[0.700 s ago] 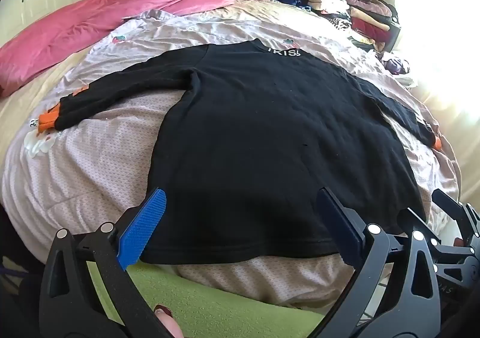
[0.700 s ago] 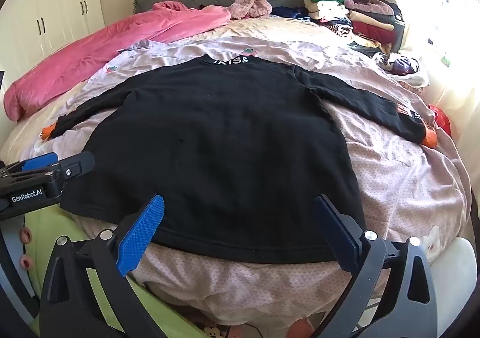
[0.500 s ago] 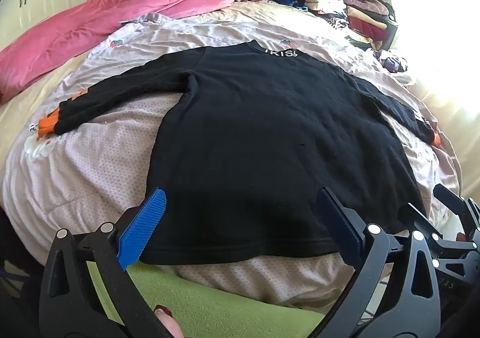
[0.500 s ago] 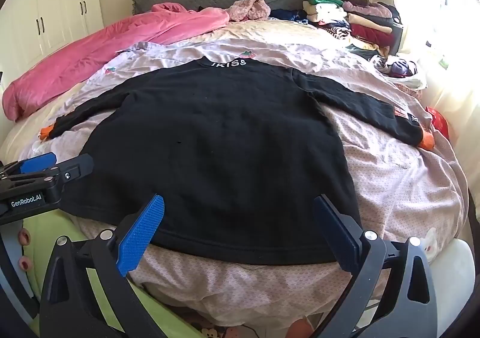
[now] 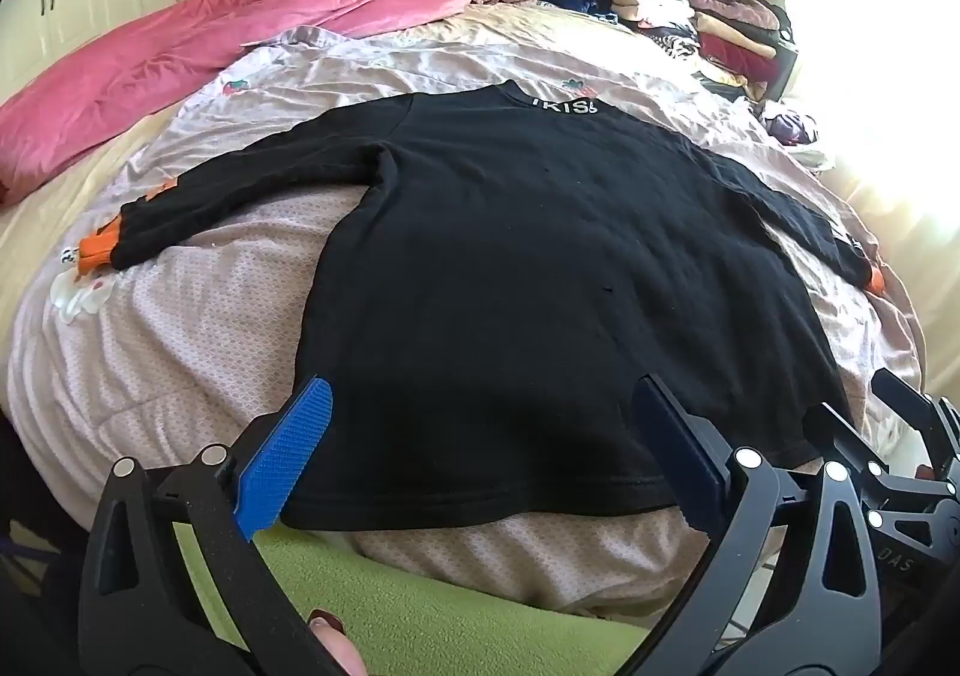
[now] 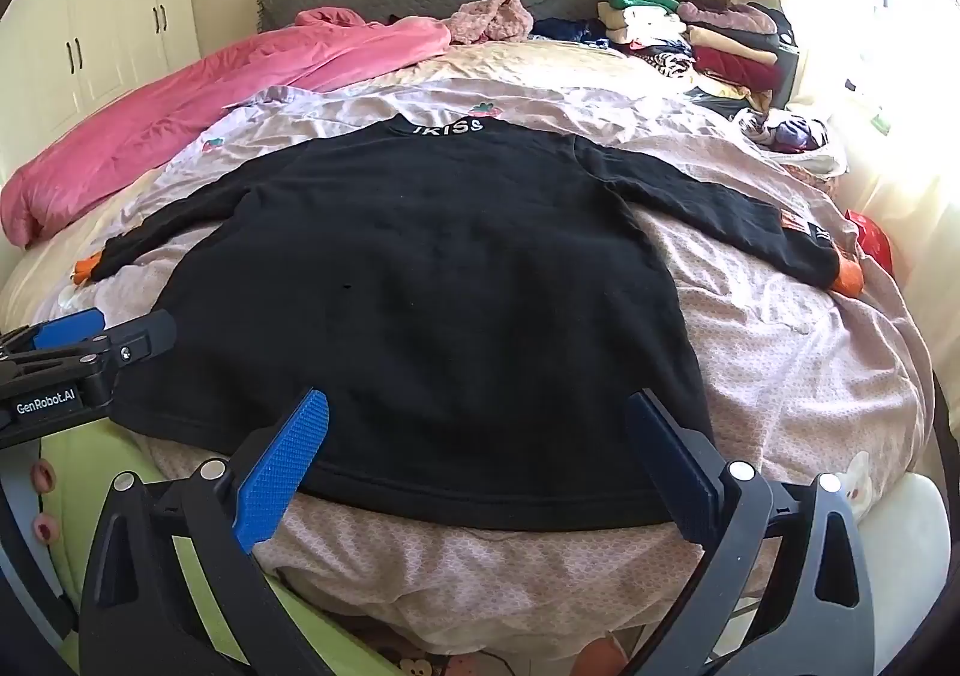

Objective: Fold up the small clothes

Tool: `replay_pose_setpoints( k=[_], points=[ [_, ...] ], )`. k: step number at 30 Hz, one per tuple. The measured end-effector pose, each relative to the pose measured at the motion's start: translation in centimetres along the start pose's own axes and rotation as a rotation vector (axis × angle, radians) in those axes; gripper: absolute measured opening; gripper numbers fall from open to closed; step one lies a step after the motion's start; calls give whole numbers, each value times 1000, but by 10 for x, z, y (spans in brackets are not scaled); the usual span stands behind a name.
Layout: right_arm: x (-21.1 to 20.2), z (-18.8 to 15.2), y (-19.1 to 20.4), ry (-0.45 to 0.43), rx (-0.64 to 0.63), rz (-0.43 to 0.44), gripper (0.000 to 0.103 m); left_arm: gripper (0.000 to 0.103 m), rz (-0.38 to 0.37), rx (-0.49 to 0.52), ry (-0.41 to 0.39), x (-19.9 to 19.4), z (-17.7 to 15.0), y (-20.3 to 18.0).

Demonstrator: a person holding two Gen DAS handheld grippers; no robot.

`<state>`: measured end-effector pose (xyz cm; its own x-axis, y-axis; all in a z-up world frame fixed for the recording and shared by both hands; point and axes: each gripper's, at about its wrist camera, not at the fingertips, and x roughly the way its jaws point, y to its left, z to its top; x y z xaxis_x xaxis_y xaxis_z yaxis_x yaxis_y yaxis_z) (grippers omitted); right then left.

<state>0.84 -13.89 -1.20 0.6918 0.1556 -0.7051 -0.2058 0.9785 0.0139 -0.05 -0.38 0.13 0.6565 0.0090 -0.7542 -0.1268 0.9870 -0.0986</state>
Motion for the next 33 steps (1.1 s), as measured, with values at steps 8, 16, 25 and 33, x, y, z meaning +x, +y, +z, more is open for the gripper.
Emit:
replay_pose_setpoints(
  k=[8,16,25,33],
  points=[
    [-1,-1,-2,0,1,-4,99,94,3,2,-1,0,0,0],
    [1,-2,-2,7,-2,-6,99,94,3,2,-2,0,0,0],
    [1,-2,-4,9,1,-7,99,94,4,4,-1,1,0,1],
    [1,-2,-5,7,2,-12,99,94,4,4,-2,0,1,0]
  ],
)
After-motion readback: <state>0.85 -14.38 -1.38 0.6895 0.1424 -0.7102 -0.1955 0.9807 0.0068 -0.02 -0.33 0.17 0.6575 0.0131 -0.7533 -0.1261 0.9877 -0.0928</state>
